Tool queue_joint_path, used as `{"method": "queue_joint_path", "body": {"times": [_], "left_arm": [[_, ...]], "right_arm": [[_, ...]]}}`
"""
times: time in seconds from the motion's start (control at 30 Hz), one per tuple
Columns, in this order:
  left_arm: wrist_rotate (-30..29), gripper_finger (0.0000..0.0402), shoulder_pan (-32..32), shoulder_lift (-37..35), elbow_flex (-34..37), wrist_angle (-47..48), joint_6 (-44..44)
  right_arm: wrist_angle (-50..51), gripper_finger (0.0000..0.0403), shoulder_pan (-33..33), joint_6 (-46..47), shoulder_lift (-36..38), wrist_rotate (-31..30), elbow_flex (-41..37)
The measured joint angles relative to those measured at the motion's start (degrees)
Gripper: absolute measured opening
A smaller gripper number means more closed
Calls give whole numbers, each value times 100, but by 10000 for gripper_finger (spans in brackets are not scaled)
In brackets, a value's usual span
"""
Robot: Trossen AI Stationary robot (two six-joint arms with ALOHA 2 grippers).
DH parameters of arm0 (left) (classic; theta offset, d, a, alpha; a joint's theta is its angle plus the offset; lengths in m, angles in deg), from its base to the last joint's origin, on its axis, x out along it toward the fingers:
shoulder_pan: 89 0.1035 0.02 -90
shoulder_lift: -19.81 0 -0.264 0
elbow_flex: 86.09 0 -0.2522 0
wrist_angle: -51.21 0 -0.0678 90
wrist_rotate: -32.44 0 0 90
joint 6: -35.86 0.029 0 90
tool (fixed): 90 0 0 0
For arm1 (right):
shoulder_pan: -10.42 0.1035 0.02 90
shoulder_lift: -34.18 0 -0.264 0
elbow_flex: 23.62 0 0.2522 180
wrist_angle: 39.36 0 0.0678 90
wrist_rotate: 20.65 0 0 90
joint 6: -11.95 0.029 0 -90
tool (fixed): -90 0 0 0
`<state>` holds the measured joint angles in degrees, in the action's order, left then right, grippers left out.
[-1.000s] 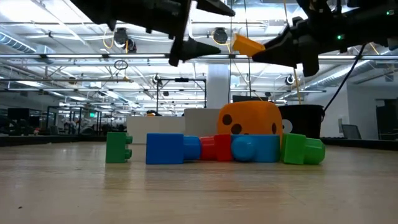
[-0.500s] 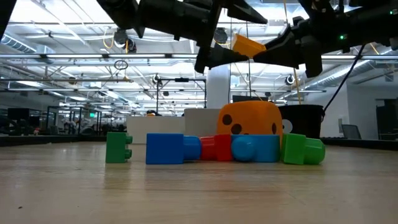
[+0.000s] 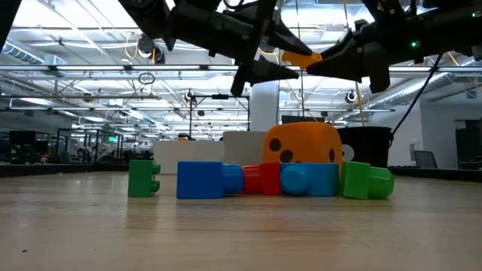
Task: Pick & Place Toys
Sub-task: Put the yellow game piece into the white bin
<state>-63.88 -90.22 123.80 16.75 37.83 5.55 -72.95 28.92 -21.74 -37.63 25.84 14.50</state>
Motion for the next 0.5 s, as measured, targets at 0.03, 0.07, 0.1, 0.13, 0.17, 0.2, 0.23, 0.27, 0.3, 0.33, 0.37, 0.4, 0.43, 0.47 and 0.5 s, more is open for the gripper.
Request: {"method": "queue_joint_path", "body": {"times": [0.03, 0.07, 0.1, 0.13, 0.17, 0.2, 0.23, 0.27, 0.3, 0.33, 0.37, 0.4, 0.43, 0.47, 0.5], "left_arm": [[23, 202, 10, -2, 0, -18, 11], [29, 176, 31, -2, 0, -37, 58], [41, 149, 49, -2, 0, -39, 112], [81, 124, 73, -3, 0, -38, 129], [98, 104, 100, -36, 0, -16, 125], [135, 100, 128, -75, 0, 36, 138], [137, 100, 153, -89, 0, 34, 177], [135, 100, 179, -111, 0, 11, 240], [125, 100, 200, -179, 1, 92, 338], [93, 100, 226, -252, 6, 196, 429], [31, 99, 254, -328, 9, 267, 498], [-135, 99, 284, -419, 9, 370, 548], [-425, 99, 315, -540, 9, 539, 616], [-780, 99, 358, -665, 9, 677, 706], [-1197, 99, 398, -786, 8, 813, 794]], "right_arm": [[2, 117, 5, 2, 0, -4, 0], [8, 118, 19, 2, 0, -13, 0], [17, 121, 35, 2, 0, -21, 0], [30, 125, 67, 3, -2, -45, 0], [44, 130, 93, 38, -2, -77, 0], [28, 135, 111, 136, -2, -87, 0], [7, 141, 129, 252, 4, -97, 0], [9, 147, 140, 382, 9, -119, 0], [20, 152, 142, 508, 7, -110, 0], [30, 157, 146, 663, 3, -81, 0], [15, 161, 147, 837, 6, -102, 0], [-10, 165, 145, 1014, 17, -146, 2], [0, 168, 154, 1174, 30, -125, 2], [51, 171, 180, 1283, 21, -121, 0], [117, 173, 198, 1359, 21, -74, 0]]}}
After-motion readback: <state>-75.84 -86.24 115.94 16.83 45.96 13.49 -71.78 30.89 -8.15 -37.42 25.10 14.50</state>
